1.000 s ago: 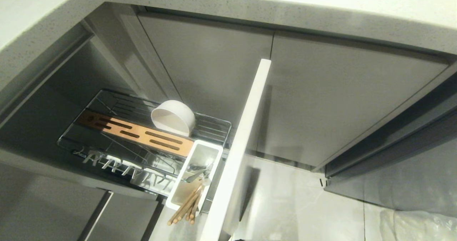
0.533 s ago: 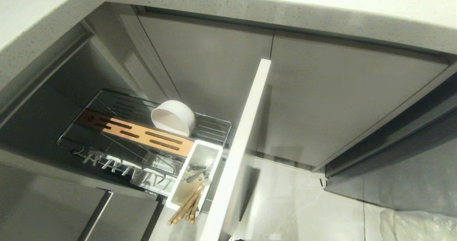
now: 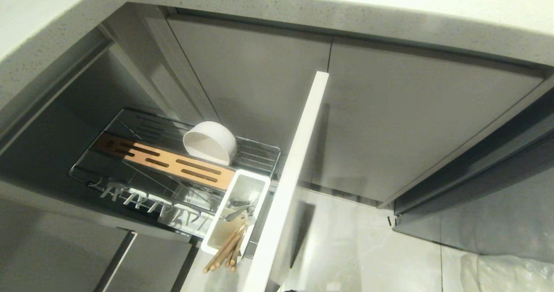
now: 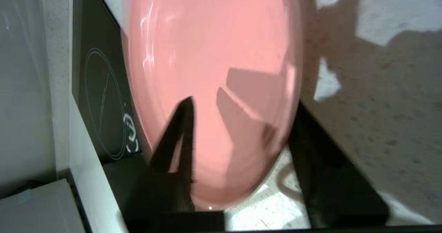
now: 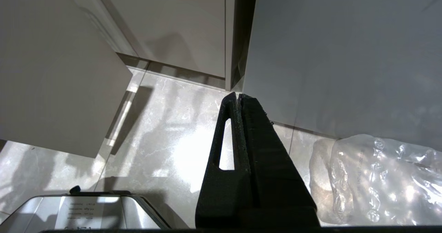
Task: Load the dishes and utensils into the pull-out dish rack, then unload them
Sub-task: Take the plate out of the cupboard, then take the bowl out of the cupboard
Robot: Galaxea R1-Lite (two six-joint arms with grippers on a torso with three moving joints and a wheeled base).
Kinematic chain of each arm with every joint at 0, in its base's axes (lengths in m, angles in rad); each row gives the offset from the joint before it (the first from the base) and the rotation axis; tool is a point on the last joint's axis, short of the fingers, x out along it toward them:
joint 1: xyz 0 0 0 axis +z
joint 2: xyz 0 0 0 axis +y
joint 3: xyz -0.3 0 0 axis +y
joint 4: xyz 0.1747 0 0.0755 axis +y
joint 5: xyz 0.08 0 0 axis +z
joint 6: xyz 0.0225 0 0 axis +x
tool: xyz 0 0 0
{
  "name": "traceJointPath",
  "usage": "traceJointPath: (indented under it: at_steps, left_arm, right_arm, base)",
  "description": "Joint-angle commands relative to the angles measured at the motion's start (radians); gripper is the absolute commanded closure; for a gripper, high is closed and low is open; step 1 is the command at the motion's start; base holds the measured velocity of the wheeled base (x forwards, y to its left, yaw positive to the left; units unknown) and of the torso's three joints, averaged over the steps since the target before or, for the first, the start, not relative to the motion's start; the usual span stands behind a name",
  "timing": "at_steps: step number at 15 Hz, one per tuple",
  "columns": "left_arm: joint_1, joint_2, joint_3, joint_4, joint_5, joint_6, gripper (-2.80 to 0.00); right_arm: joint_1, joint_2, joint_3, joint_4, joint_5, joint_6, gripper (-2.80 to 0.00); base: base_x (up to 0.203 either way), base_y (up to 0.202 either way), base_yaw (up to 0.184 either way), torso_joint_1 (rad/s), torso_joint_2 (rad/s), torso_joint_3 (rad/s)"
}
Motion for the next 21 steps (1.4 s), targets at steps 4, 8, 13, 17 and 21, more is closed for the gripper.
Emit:
traceJointPath:
  at_steps: [4, 8, 13, 17, 21]
  left_arm:
    - [-0.027, -0.043, -0.001, 0.002, -0.022, -0.002, -2.80]
    - [-0.058, -0.110, 0.004, 0.004, -0.222, -0.076, -2.80]
    - [-0.171, -0.232, 0.092, -0.003, -0.446, -0.279, 0.00]
    - [-0.326, -0.282, 0.134, -0.173, -0.491, -0.532, 0.00]
    - [-0.607, -0.282, 0.192, -0.287, -0.489, -0.839, 0.00]
  right_arm:
    - [0.000, 0.001, 0.000, 0.000, 0.000, 0.000, 0.00]
    - [0.000, 0.001, 0.000, 0.000, 0.000, 0.000, 0.00]
    - [0.000, 0.001, 0.000, 0.000, 0.000, 0.000, 0.00]
    - [0.000, 0.001, 0.000, 0.000, 0.000, 0.000, 0.00]
    - [0.000, 0.001, 0.000, 0.000, 0.000, 0.000, 0.00]
  base:
    - [0.000, 0.000, 0.000, 0.000, 0.00, 0.000]
    - [0.000, 0.000, 0.000, 0.000, 0.00, 0.000]
    - [0.000, 0.000, 0.000, 0.000, 0.00, 0.000]
    - [0.000, 0.000, 0.000, 0.000, 0.00, 0.000]
    - [0.000, 0.000, 0.000, 0.000, 0.00, 0.000]
